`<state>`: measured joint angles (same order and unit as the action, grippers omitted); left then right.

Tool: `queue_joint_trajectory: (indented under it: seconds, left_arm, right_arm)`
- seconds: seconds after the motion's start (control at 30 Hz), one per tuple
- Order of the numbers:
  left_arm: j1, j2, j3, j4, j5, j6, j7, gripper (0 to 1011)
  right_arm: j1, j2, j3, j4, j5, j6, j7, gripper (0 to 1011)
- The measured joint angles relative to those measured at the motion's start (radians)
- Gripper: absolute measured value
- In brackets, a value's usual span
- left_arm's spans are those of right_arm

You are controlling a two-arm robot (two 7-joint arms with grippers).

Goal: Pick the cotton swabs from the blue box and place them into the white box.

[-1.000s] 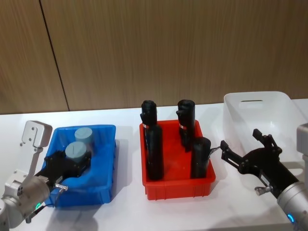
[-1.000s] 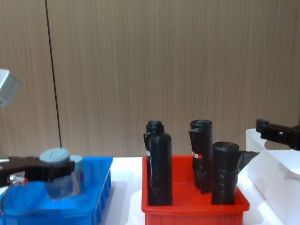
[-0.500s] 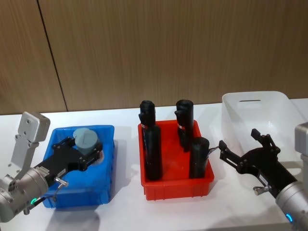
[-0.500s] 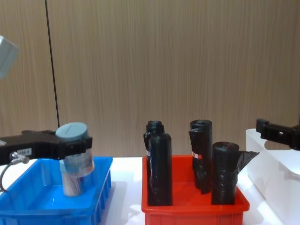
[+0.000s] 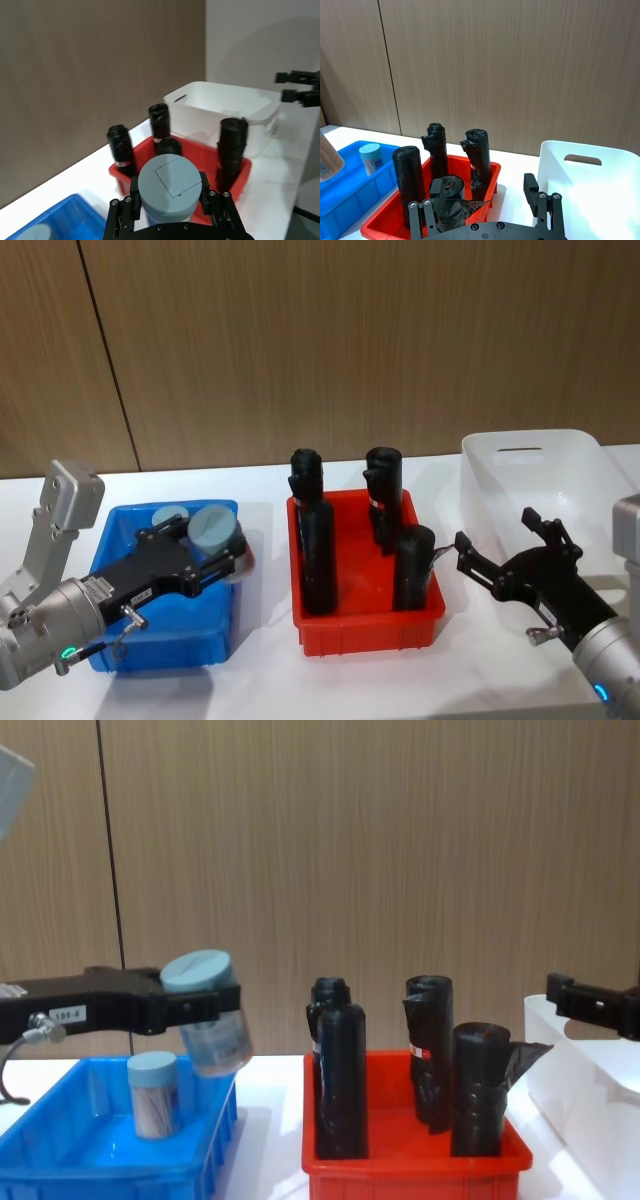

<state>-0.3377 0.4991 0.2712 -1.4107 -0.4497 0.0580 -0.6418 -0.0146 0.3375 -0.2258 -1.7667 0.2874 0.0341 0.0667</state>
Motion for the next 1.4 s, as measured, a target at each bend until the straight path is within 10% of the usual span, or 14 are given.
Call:
queue_joint_trajectory:
  seconds: [0.67,1.4]
  left_arm:
    - [-0.076,-0.014,0.018,0.053,-0.054,0.032,-0.321,664]
    - [-0.107,-0.022,0.033,0.093,-0.084,0.045,-0.411,664]
  right_arm:
    - [0.000,0.000,0.000,0.000,0.000,0.000,0.000,1002]
    - [0.000,0.000,0.000,0.000,0.000,-0.004,0.008,1002]
